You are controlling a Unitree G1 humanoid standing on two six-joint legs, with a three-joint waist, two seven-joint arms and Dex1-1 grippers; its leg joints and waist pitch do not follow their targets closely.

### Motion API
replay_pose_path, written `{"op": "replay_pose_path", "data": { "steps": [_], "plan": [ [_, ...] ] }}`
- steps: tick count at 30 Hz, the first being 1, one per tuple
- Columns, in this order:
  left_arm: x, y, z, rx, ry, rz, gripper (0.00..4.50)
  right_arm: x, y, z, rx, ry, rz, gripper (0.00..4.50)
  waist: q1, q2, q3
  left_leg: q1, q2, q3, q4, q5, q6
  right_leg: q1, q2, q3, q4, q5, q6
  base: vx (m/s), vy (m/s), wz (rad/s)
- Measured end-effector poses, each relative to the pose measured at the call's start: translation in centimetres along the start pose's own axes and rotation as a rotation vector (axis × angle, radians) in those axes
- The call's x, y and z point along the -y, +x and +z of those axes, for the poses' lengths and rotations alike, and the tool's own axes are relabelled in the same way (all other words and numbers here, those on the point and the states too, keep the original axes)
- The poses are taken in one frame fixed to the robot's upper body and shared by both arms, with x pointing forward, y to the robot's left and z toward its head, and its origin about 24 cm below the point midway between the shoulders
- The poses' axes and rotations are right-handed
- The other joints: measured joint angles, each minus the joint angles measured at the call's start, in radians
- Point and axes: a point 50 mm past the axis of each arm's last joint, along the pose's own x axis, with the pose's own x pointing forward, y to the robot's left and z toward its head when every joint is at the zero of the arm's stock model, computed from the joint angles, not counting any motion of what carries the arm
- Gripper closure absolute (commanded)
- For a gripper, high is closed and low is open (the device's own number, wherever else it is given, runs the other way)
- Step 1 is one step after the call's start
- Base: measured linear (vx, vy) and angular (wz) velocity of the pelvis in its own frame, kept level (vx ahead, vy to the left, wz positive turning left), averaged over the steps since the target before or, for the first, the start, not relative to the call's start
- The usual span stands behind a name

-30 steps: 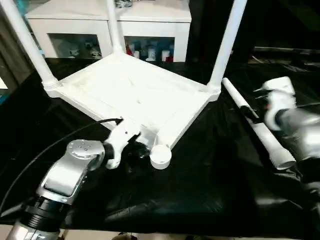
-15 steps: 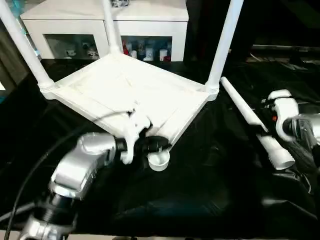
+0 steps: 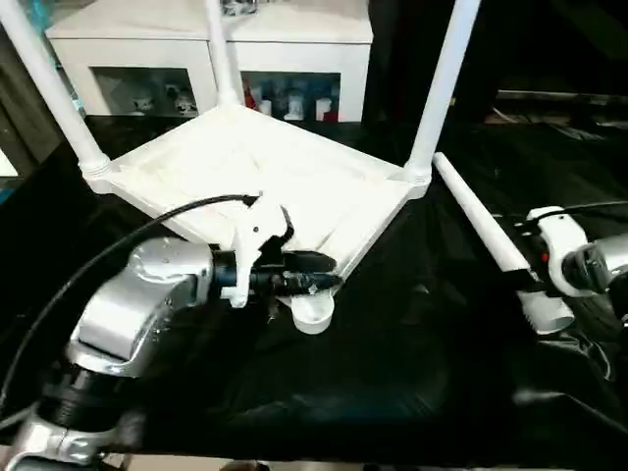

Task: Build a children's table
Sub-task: Pick table leg

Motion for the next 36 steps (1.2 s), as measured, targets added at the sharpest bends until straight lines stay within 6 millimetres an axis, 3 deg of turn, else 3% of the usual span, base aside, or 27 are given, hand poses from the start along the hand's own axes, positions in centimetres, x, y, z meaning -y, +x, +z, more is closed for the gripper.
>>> {"op": "replay_pose_path", "data": {
  "steps": [4,5,14,16,20,22,25,26,28,31,33,36],
  "plan": [
    [0.2,0.4,0.3,-0.026,0.021,-0.045,2.68,0.2,0.1,-0.2,0.000,0.006,-0.006,1.38,-0.001,0.000,0.000,0.000,0.000,0.000,0.001,0.000,0.000,0.000,0.000,0.000,0.001,0.000,0.000,0.000,0.000,0.00],
    [0.1,0.4,0.6,-0.025,0.031,-0.047,2.28,0.3,0.1,-0.3,0.001,0.007,-0.006,1.66,0.000,0.000,0.000,0.000,0.000,0.000,0.002,0.000,0.000,0.000,0.000,0.000,0.001,0.000,0.000,0.000,0.000,0.00],
    [0.1,1.3,1.2,-0.019,0.052,-0.085,1.79,0.9,0.3,-0.8,0.042,0.083,-0.035,2.28,-0.004,0.001,0.000,0.003,0.000,-0.002,0.007,0.000,0.000,0.005,0.000,0.000,0.001,0.000,0.000,0.000,0.000,0.00],
    [-0.1,1.5,1.1,-0.016,0.053,-0.065,1.44,1.1,0.3,-0.9,0.055,0.109,-0.046,2.47,-0.004,0.001,0.000,0.004,0.000,-0.002,0.007,0.000,0.000,0.007,0.000,0.000,0.001,0.000,0.000,0.000,0.000,0.00],
    [-1.2,2.6,1.5,0.078,0.059,0.056,1.36,1.8,0.3,-1.1,0.150,0.212,-0.097,2.58,-0.007,0.002,0.000,0.006,0.000,-0.004,0.009,0.000,0.000,0.010,0.000,-0.002,-0.002,0.000,0.000,0.000,0.000,0.00],
    [-1.6,2.8,1.8,0.097,0.067,0.087,0.95,2.1,0.3,-1.1,0.199,0.237,-0.119,2.59,-0.011,0.003,0.000,0.006,0.000,-0.005,0.010,0.000,0.000,0.010,0.000,-0.004,-0.004,0.000,0.001,0.000,0.000,0.00],
    [-2.3,3.1,2.6,0.185,0.055,0.163,0.86,2.6,0.5,-0.9,0.376,0.336,-0.156,2.60,-0.022,0.008,0.001,0.005,0.000,-0.007,0.010,0.000,0.001,0.010,-0.001,-0.007,-0.010,0.000,0.001,0.000,0.000,0.00],
    [-2.6,3.3,2.8,0.212,0.035,0.192,0.57,2.5,0.5,-0.6,0.497,0.386,-0.141,2.61,-0.030,0.009,0.001,0.005,-0.001,-0.007,0.011,0.000,0.001,0.010,-0.002,-0.008,-0.010,0.000,0.001,0.000,0.000,0.00],
    [-3.3,3.6,3.3,0.234,0.008,0.227,0.50,1.9,0.1,0.5,0.675,0.427,-0.108,2.61,-0.040,0.012,0.002,0.005,-0.001,-0.007,0.012,-0.001,0.001,0.008,-0.002,-0.009,-0.010,-0.001,0.001,0.000,0.000,0.00],
    [-3.8,4.4,4.3,0.298,-0.059,0.230,0.24,0.9,-1.5,2.2,0.936,0.445,-0.032,2.61,-0.060,0.016,0.001,0.002,-0.002,-0.016,0.012,0.000,0.001,0.008,-0.010,-0.026,-0.015,-0.001,0.001,0.000,0.000,0.00],
    [-4.5,5.2,5.3,0.361,-0.195,0.220,0.05,-1.6,-3.4,3.1,1.172,0.398,0.122,2.61,-0.066,0.019,0.002,0.002,-0.002,-0.022,0.012,0.000,0.001,0.007,-0.012,-0.036,-0.018,-0.001,0.001,0.000,0.000,0.00],
    [-4.6,6.2,7.0,0.443,-0.266,0.182,0.00,-5.1,-5.1,3.9,1.305,0.270,0.309,2.61,-0.072,0.028,-0.002,-0.001,-0.003,-0.035,0.012,-0.001,0.001,0.010,-0.018,-0.059,-0.029,-0.001,0.001,0.000,0.000,0.00]
  ]
}}
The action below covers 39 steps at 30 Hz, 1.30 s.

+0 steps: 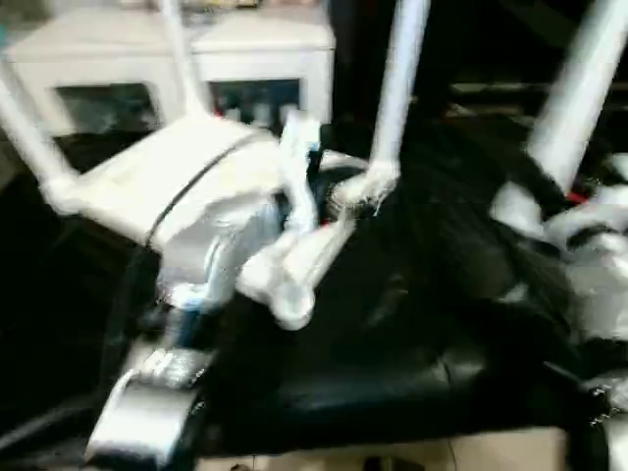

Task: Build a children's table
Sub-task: Pick table leg

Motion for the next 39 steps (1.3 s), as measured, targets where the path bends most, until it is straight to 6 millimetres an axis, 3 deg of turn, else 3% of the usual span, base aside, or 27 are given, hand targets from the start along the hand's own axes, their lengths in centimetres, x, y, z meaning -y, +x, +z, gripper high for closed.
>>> {"op": "replay_pose_path", "data": {
  "steps": [4,9,16,17,22,26,31,36,39],
  "plan": [
    [-0.1,0.7,0.9,0.077,-0.100,-0.003,0.00,-3.8,0.1,-0.6,-0.025,-0.041,0.215,2.61,-0.009,0.001,0.000,0.000,0.000,-0.001,0.000,0.000,0.000,0.001,0.000,-0.002,-0.003,0.000,0.000,0.000,0.000,0.00],
    [0.6,1.6,1.9,0.143,-0.171,-0.046,0.00,-7.7,-0.1,-4.4,-0.170,-0.079,0.382,2.61,-0.016,0.003,0.001,-0.004,0.001,-0.008,-0.004,0.000,-0.001,0.005,-0.001,-0.016,-0.021,0.000,0.000,0.000,0.000,0.00],
    [0.0,1.5,1.7,0.154,-0.216,0.022,0.00,-9.5,0.1,-6.0,-0.237,-0.201,0.413,2.61,-0.016,-0.001,0.005,-0.005,-0.001,-0.009,-0.005,-0.001,0.000,0.009,-0.007,-0.024,-0.029,0.000,0.000,0.000,0.000,0.00],
    [-0.1,1.5,1.7,0.154,-0.221,0.041,0.29,-9.7,0.2,-6.2,-0.244,-0.222,0.407,2.61,-0.016,-0.002,0.006,-0.005,-0.001,-0.009,-0.005,-0.001,0.000,0.010,-0.007,-0.024,-0.030,0.000,0.000,0.000,0.000,0.00],
    [-1.1,1.3,1.3,0.157,-0.250,0.169,0.60,-10.3,1.1,-7.0,-0.277,-0.332,0.370,2.61,-0.021,-0.006,0.008,-0.005,-0.001,-0.009,-0.007,-0.001,0.000,0.010,-0.007,-0.025,-0.033,0.000,0.000,0.000,0.000,0.00],
    [-1.5,1.3,1.2,0.170,-0.263,0.253,0.94,-11.1,2.0,-7.8,-0.281,-0.372,0.314,2.61,-0.025,-0.015,0.014,-0.005,-0.001,-0.009,-0.012,-0.001,0.000,0.009,-0.007,-0.026,-0.034,0.000,0.000,0.000,0.000,0.00],
    [-2.2,1.4,0.3,0.155,-0.313,0.361,1.39,-12.3,3.2,-8.2,-0.273,-0.381,0.267,2.62,-0.025,-0.016,0.015,-0.005,-0.002,-0.009,-0.014,-0.001,0.000,0.008,-0.008,-0.025,-0.033,0.000,0.000,0.000,0.000,0.00],
    [-2.9,1.3,-0.2,0.157,-0.323,0.447,1.67,-13.5,3.8,-8.8,-0.276,-0.388,0.272,2.62,-0.014,-0.016,0.014,-0.011,-0.003,-0.007,-0.016,-0.001,0.000,0.001,-0.008,-0.019,-0.030,0.003,-0.003,0.000,0.000,0.00],
    [-3.1,1.2,-0.2,0.166,-0.319,0.468,1.96,-13.6,3.8,-9.0,-0.280,-0.387,0.272,2.62,0.005,-0.021,0.012,-0.010,-0.005,0.006,-0.016,-0.001,0.000,-0.004,-0.007,-0.002,-0.021,0.023,-0.007,0.034,-0.012,0.05]
  ]
}}
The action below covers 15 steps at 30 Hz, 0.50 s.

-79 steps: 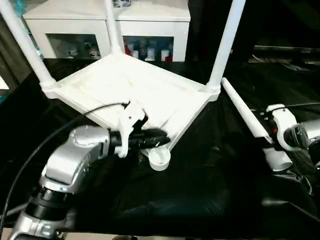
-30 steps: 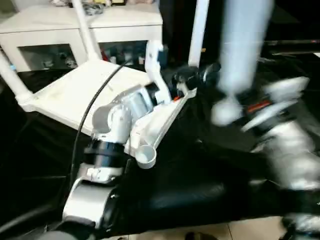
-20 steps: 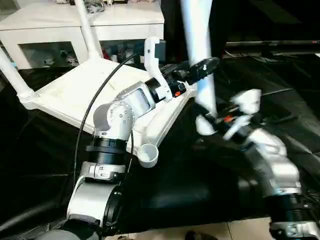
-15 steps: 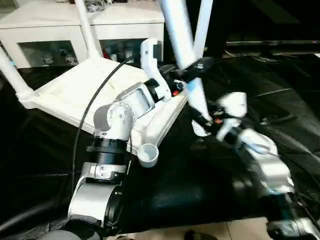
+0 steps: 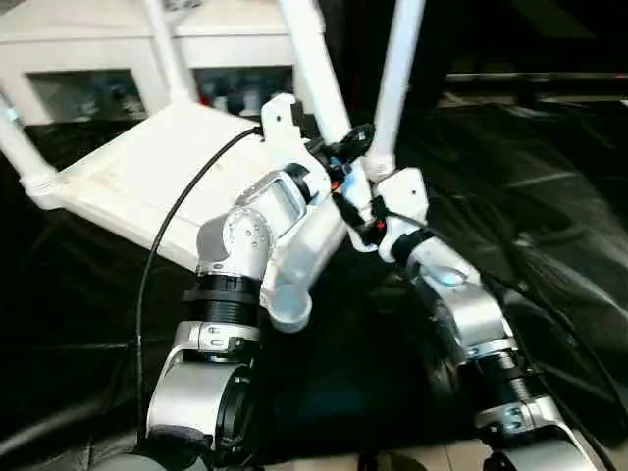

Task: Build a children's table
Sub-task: Pick table leg

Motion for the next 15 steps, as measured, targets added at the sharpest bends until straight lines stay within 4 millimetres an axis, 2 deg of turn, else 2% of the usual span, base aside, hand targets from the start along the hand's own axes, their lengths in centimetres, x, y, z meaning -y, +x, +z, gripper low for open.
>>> {"op": "replay_pose_path", "data": {
  "steps": [2,8,12,13,15],
  "plan": [
    [-0.18,0.02,0.20,0.018,0.009,0.022,2.12,-0.06,0.13,0.12,0.001,-0.006,-0.001,2.62,0.014,-0.001,0.000,0.000,0.000,0.004,-0.001,0.000,0.001,-0.004,0.000,0.007,0.009,0.002,-0.002,0.054,-0.031,0.13],
    [-0.61,0.22,0.57,0.049,0.051,0.073,2.43,-0.19,0.41,0.18,-0.001,-0.004,0.001,2.62,0.065,-0.001,-0.001,-0.003,0.002,0.005,-0.005,0.002,0.004,-0.013,0.001,0.011,0.026,-0.005,0.002,0.009,-0.006,0.02],
    [-0.42,0.26,0.68,0.053,0.068,0.051,2.56,-0.03,0.46,0.43,0.006,-0.023,0.006,2.62,0.071,-0.001,-0.001,-0.002,0.002,0.005,-0.004,0.002,0.004,-0.012,0.001,0.012,0.027,-0.006,0.002,0.000,0.000,0.00],
    [-0.37,0.25,0.71,0.049,0.081,0.040,2.57,0.07,0.40,0.45,0.009,-0.020,0.013,2.06,0.072,-0.001,-0.001,-0.002,0.002,0.005,-0.004,0.002,0.003,-0.012,0.002,0.013,0.027,-0.005,0.002,0.000,0.000,0.00],
    [-0.26,0.19,0.84,0.035,0.124,-0.001,2.58,0.19,0.25,0.54,0.022,0.036,0.054,1.92,0.072,-0.001,-0.001,-0.001,0.002,0.008,-0.003,0.002,0.003,-0.012,0.003,0.019,0.027,-0.005,0.002,0.000,0.000,0.00]
  ]
}}
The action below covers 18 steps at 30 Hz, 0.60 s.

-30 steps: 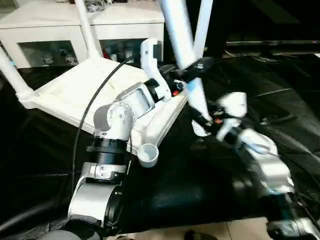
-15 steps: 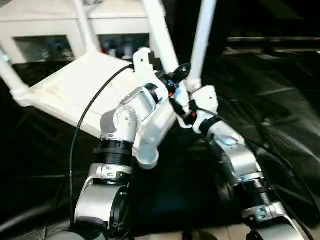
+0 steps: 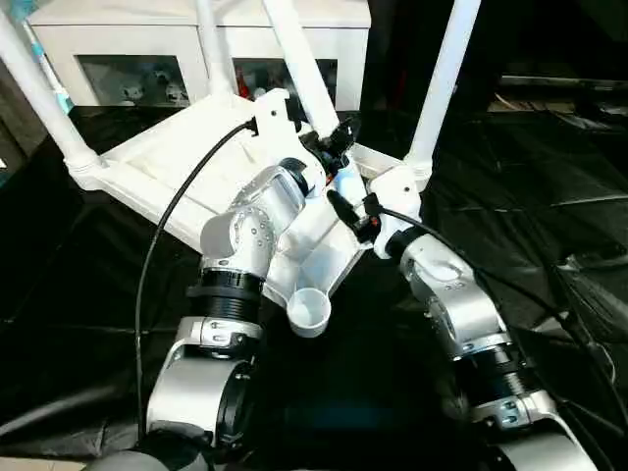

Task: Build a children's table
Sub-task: Pick table leg

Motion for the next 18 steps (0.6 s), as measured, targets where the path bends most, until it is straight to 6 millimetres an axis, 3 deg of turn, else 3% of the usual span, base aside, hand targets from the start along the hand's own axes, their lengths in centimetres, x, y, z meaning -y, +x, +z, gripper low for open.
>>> {"op": "replay_pose_path", "data": {
  "steps": [2,5,11,18],
  "plan": [
    [0.1,-0.2,0.4,-0.024,0.067,-0.084,2.60,0.3,-0.4,0.4,0.014,0.101,0.066,1.86,0.000,0.000,0.000,0.001,0.000,0.002,0.000,-0.002,-0.003,0.000,0.005,0.011,0.000,0.000,0.000,0.000,0.000,0.00],
    [0.6,-0.8,0.7,-0.099,0.114,-0.253,2.62,1.7,-2.0,1.2,-0.035,0.169,0.220,1.48,0.007,-0.001,0.000,0.001,0.000,0.004,0.003,-0.001,-0.003,0.002,0.005,0.016,0.002,0.000,0.000,0.000,0.000,0.00],
    [0.8,-2.0,1.0,-0.210,0.100,-0.461,2.62,2.8,-4.5,1.2,-0.142,0.301,0.432,1.48,0.018,-0.005,0.000,0.003,0.000,0.013,0.008,-0.001,-0.003,0.000,0.005,0.027,0.013,-0.001,0.002,0.000,0.000,0.00],
    [1.9,-2.0,1.5,-0.244,0.070,-0.576,2.62,3.2,-5.5,1.7,-0.203,0.328,0.533,1.48,0.019,-0.009,0.000,0.006,0.000,0.019,0.008,-0.001,-0.003,0.000,0.005,0.034,0.014,-0.005,0.008,0.000,0.000,0.00]
  ]
}}
